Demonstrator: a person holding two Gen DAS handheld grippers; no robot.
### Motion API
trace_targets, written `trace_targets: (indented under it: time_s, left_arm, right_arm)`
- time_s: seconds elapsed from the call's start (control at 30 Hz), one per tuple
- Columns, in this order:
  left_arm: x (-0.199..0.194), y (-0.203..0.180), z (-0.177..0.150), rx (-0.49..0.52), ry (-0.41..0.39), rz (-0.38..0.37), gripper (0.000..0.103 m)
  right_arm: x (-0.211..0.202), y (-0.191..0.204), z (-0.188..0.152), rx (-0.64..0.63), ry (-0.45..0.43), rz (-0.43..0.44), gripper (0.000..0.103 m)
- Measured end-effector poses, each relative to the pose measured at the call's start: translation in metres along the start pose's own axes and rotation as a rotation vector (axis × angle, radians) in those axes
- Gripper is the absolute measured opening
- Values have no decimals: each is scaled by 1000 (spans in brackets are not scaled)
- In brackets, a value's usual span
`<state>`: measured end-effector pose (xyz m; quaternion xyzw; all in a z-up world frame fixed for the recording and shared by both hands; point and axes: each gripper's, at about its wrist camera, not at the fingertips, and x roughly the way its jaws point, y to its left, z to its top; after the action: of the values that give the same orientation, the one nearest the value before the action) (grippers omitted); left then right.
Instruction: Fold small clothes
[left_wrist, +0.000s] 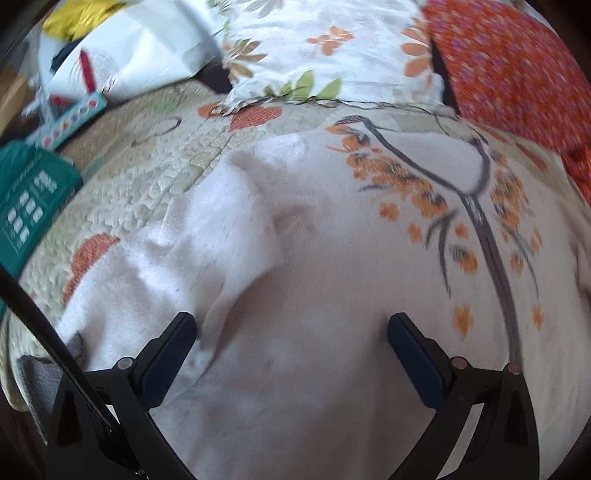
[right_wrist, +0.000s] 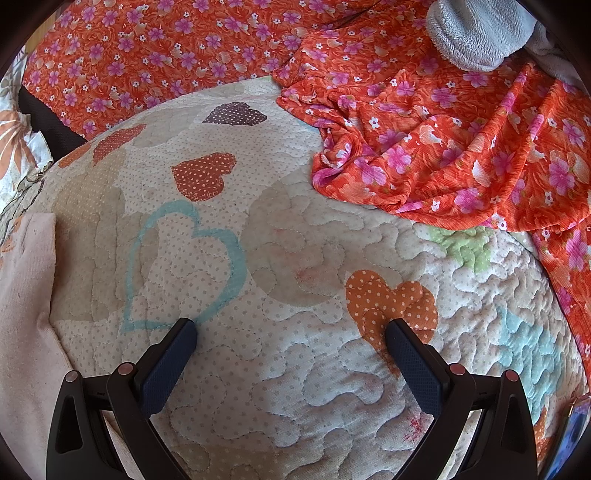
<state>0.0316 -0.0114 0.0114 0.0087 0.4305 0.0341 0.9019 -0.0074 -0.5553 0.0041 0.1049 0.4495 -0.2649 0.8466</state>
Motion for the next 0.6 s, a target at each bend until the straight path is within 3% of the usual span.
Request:
trace_targets:
  time_s: [0.1, 0.23, 0.37, 0.6]
  left_arm:
    - [12, -2, 6, -89, 30, 17, 103]
    - [15, -17, 0, -41, -20, 98, 103]
    - [15, -13, 0, -55, -25, 86, 103]
    - [14, -21, -1, -25, -43, 137, 103]
  right_arm:
    - [0, 0, 0, 0, 0, 0, 103]
    - [0, 0, 0, 0, 0, 0, 103]
    - [0, 0, 0, 0, 0, 0, 103]
    - [0, 0, 0, 0, 0, 0, 103]
